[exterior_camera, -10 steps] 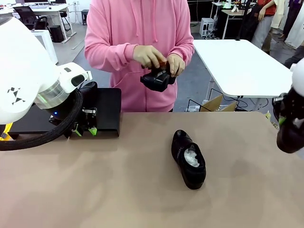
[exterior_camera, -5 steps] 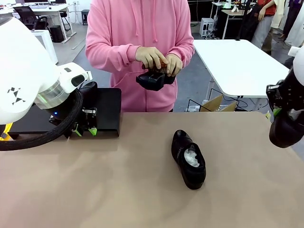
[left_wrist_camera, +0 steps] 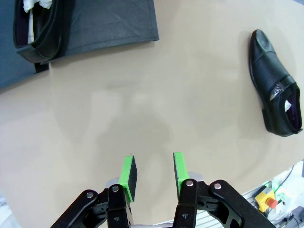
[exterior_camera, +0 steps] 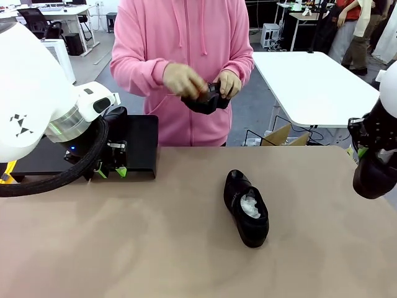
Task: Organize the shoes by placing them on the stand.
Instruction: Pick up one Shoe and place it in the middle of the table.
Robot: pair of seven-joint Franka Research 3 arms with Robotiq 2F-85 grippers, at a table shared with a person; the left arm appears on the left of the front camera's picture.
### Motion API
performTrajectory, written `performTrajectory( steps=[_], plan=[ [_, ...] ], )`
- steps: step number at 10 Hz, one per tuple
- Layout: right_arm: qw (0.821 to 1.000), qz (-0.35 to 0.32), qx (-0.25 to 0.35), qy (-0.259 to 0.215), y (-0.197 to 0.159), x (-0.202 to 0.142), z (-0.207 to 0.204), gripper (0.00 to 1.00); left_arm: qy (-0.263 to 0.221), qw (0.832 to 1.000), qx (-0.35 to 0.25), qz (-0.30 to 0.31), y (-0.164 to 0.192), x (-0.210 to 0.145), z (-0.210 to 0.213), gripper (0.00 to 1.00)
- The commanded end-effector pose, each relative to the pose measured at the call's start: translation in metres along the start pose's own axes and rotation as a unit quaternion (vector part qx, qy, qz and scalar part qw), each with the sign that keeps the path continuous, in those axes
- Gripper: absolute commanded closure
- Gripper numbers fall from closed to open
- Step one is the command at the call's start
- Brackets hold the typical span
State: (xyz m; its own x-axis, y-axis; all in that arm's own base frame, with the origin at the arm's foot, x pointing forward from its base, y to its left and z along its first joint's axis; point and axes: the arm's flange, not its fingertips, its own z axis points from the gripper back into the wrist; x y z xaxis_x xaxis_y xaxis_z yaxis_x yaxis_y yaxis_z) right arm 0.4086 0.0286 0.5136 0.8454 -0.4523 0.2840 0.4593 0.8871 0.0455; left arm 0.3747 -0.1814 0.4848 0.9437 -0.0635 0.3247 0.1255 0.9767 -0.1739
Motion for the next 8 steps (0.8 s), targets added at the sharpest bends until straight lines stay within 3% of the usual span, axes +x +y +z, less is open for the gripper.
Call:
performTrajectory(
  steps=[1, 3, 5, 8],
  plan=[
    [0.998, 0.023, 0.036, -0.051, 0.042, -0.028, 0.058, 1.00, 0.000, 1.000, -0.003, 0.000, 0.001, 0.002, 0.002, 0.56],
    [0.988, 0.095, 0.092, -0.083, 0.096, -0.071, 0.110, 1.00, 0.000, 1.000, -0.003, 0.000, 0.001, 0.002, 0.002, 0.56],
    [0.974, 0.159, 0.155, -0.053, 0.147, -0.116, 0.136, 1.00, 0.000, 1.000, -0.003, 0.000, 0.001, 0.002, 0.002, 0.56],
    [0.962, 0.204, 0.179, 0.004, 0.236, -0.183, 0.107, 1.00, 0.000, 1.000, -0.003, 0.000, 0.001, 0.002, 0.002, 0.56]
  ],
)
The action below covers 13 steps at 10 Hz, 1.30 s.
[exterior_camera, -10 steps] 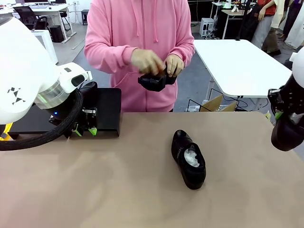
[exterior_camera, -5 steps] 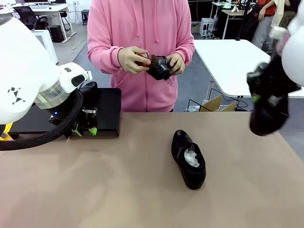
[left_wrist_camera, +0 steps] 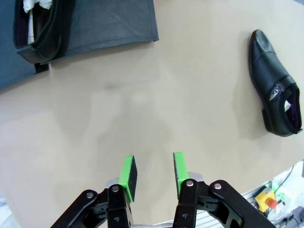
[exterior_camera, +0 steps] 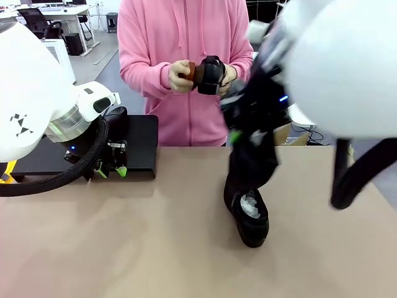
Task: Organize the shoes by placing them on the stand.
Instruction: Pick up one Shoe and place it in the middle of the table.
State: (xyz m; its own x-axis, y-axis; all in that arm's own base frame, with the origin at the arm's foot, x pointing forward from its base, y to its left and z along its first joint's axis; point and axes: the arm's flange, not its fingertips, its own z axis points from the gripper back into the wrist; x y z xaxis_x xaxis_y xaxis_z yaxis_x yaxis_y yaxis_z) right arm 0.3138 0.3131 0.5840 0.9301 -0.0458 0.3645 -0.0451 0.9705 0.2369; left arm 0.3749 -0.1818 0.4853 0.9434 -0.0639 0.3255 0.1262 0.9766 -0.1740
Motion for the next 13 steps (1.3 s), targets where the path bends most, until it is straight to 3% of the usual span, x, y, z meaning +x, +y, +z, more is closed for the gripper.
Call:
performTrajectory(
  steps=[1, 3, 5, 11, 12, 13],
  plan=[
    [1.000, 0.003, 0.012, 0.025, 0.036, 0.002, -0.044, 1.00, 0.001, 1.000, -0.003, 0.001, 0.001, 0.001, 0.001, 0.56],
    [0.998, 0.003, -0.002, 0.057, 0.063, -0.023, -0.095, 1.00, 0.001, 1.000, -0.003, 0.001, 0.001, 0.001, 0.001, 0.56],
    [0.995, -0.006, -0.010, 0.100, 0.067, -0.043, -0.148, 1.00, 0.001, 1.000, -0.003, 0.001, 0.001, 0.001, 0.001, 0.56],
    [0.993, -0.049, -0.015, 0.102, 0.049, -0.062, -0.221, 1.00, 0.001, 1.000, -0.003, 0.001, 0.001, 0.001, 0.001, 0.56],
    [0.992, -0.050, -0.015, 0.111, 0.049, -0.063, -0.223, 0.92, 0.001, 1.000, -0.003, 0.001, 0.001, 0.001, 0.001, 0.56],
    [0.992, -0.050, -0.013, 0.113, 0.049, -0.063, -0.223, 0.74, 0.001, 1.000, -0.003, 0.001, 0.001, 0.001, 0.001, 0.56]
  ],
)
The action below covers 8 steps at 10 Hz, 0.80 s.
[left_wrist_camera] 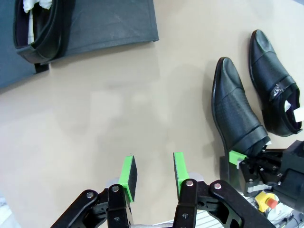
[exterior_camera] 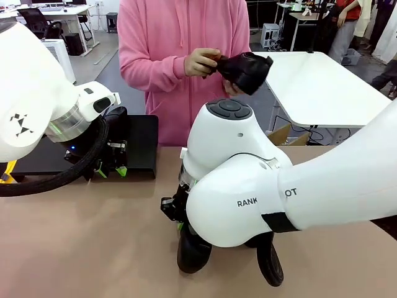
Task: Organize the shoes by placing them on the stand.
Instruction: Pick up one Shoe and place it in the middle of the table.
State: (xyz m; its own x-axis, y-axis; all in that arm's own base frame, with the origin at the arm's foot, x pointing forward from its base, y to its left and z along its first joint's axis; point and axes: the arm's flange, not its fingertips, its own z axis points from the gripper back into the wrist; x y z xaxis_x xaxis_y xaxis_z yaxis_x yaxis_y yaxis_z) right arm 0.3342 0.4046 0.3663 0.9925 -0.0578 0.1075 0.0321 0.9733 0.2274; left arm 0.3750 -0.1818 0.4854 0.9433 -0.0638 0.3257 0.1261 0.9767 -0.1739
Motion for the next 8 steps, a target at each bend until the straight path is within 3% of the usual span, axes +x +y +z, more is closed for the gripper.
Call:
performTrajectory(
  steps=[1, 4, 8],
  plan=[
    [1.000, -0.017, 0.005, -0.013, 0.012, 0.001, 0.002, 0.56, 0.001, 1.000, -0.003, 0.000, 0.001, 0.001, 0.001, 0.56],
    [0.999, -0.028, 0.016, -0.013, 0.009, 0.004, 0.011, 0.02, 0.001, 1.000, -0.003, 0.000, 0.001, 0.001, 0.001, 0.56],
    [0.996, -0.049, 0.068, -0.020, -0.005, 0.016, 0.077, 0.00, 0.001, 1.000, -0.003, 0.000, 0.001, 0.001, 0.001, 0.56]
  ],
)
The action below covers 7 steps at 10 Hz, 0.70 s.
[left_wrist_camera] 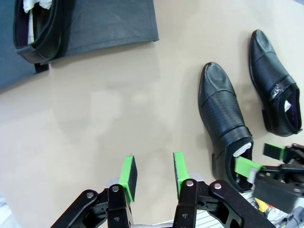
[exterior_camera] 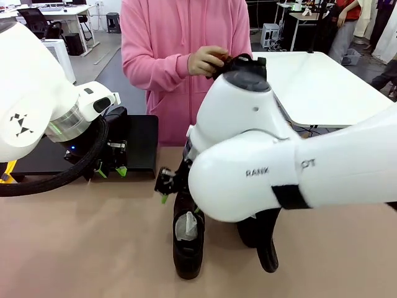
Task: Organize the shoes by placing them on the stand.
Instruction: Pick up one Shoe and place it in the middle of the table, then place the Shoe from the middle of the table onto the Shoes Stand.
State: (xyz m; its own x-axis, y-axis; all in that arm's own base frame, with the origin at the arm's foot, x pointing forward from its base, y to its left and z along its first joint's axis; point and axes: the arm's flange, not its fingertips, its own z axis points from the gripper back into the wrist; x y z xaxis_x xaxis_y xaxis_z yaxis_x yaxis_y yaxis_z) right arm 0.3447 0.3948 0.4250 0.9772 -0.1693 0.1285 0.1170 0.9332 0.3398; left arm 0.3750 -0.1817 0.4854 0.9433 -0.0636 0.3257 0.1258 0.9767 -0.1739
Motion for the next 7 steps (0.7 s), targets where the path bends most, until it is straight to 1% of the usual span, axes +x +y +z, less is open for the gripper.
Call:
performTrajectory(
  steps=[1, 7],
  plan=[
    [1.000, 0.013, -0.015, 0.006, -0.0020, -0.0036, -0.0193, 0.00, 0.001, 1.000, -0.003, 0.000, 0.0013, 0.0012, 0.0012, 0.56],
    [1.000, 0.013, -0.015, 0.006, -0.0020, -0.0036, -0.0193, 0.00, 0.001, 1.000, -0.003, 0.000, 0.0013, 0.0012, 0.0012, 0.56]
  ],
)
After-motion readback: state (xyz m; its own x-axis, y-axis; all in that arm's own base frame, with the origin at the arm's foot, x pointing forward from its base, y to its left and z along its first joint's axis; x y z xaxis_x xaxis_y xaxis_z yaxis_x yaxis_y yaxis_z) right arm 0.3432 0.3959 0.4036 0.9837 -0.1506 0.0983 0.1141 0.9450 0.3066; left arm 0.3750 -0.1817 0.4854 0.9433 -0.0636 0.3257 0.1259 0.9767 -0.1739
